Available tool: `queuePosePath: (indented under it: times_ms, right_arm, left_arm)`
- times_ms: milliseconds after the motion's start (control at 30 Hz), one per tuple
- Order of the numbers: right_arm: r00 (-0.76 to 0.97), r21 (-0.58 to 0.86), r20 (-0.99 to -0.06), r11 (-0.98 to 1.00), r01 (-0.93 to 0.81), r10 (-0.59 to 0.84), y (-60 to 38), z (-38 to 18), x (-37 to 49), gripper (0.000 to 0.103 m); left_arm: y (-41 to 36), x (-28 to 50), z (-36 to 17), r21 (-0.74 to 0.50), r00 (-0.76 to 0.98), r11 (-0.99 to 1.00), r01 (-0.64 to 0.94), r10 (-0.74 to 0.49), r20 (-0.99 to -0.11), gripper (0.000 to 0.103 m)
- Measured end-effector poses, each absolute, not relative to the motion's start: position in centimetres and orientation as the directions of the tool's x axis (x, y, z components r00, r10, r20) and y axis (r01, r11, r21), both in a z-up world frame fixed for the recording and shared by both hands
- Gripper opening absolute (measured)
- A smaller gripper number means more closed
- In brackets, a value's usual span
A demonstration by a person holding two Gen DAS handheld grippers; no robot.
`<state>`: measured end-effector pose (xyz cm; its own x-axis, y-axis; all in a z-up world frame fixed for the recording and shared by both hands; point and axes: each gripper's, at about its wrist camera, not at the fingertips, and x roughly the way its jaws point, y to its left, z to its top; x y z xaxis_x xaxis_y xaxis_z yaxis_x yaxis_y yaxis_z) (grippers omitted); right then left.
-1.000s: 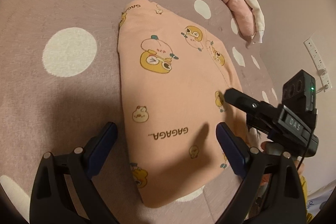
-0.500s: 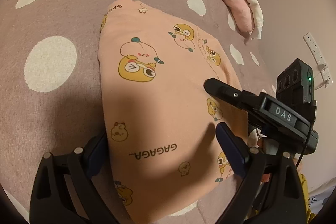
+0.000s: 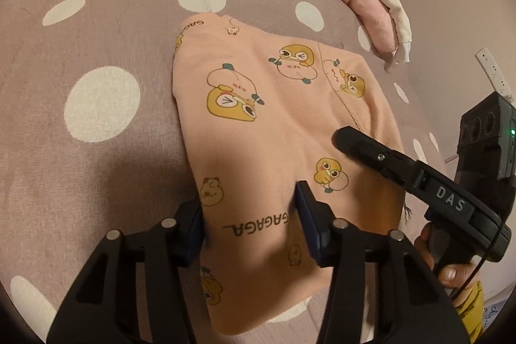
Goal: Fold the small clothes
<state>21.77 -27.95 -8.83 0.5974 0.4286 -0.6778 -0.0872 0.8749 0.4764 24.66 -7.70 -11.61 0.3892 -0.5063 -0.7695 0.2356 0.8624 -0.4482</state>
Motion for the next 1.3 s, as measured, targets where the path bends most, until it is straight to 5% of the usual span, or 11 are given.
queuePosePath:
  times_ms: [1300]
  right_arm:
    - [0.57, 0.454, -0.589, 0.818, -0.354, 0.574, -20.5, -3.4, 8.8, 0.026]
  left_arm:
    - [-1.0, 8.3, -7.1, -0.448, 0.476, 0.862, 0.237, -0.505, -0.72, 0.045]
